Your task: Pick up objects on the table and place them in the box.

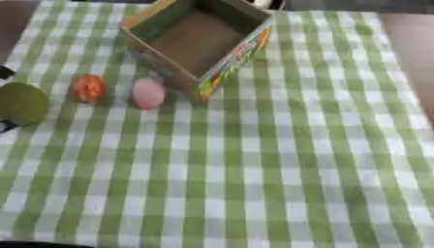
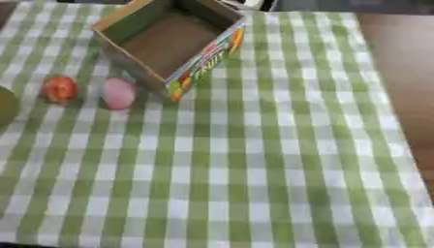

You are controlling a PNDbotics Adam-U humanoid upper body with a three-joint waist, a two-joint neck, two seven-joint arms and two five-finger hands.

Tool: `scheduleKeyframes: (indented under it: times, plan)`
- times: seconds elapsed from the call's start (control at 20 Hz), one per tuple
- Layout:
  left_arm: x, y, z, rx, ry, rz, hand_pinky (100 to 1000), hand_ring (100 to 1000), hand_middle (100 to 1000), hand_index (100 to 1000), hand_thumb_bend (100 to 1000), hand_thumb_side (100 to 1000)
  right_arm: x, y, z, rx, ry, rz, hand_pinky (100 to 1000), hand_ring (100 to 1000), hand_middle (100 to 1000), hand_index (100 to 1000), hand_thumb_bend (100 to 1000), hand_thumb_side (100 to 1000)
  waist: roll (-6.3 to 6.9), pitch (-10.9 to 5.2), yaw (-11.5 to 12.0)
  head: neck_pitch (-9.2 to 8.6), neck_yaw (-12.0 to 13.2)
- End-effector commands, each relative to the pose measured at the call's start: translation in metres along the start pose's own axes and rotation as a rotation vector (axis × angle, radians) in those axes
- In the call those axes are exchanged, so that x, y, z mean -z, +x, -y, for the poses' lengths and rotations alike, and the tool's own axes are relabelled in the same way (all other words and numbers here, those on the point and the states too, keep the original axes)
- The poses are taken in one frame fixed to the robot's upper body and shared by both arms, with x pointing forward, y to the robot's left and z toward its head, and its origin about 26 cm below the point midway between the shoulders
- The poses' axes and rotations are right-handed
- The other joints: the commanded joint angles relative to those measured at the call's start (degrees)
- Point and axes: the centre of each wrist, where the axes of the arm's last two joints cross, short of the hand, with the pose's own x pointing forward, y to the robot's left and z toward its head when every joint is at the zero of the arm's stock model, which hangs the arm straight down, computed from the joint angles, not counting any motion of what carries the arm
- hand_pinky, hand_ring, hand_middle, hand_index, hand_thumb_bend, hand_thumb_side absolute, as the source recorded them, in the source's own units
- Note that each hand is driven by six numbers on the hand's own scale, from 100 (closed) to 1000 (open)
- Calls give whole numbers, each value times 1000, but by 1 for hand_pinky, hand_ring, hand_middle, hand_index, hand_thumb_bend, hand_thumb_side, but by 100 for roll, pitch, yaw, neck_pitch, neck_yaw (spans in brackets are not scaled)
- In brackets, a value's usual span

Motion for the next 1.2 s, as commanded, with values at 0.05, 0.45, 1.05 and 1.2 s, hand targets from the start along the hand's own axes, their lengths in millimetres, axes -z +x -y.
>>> scheduleKeyframes:
  times: [0.05, 0.45, 1.05, 1.2]
  plan:
    - [0, -5, -10, 40, 16, -19, 918, 861, 837, 922, 516, 100, 8, 5, 3, -3, -1, 33, 760, 788, 556, 841, 100, 527, 13, -93, -9, -82, 54]
    - [12, -9, -5, 100, -2, -66, 921, 865, 835, 920, 559, 100, 7, 5, 3, -1, -6, 30, 759, 789, 556, 841, 100, 526, 8, -101, -11, -106, 170]
    - [24, 0, -5, 124, 88, -63, 706, 671, 630, 783, 130, 100, 4, 4, 4, 0, -18, 17, 759, 795, 554, 842, 100, 525, -5, -113, -15, -109, 222]
    - [23, 5, -9, 128, 152, -51, 638, 610, 581, 730, 100, 100, 4, 4, 4, -1, -21, 15, 759, 795, 554, 842, 100, 525, -1, -116, -17, -109, 217]
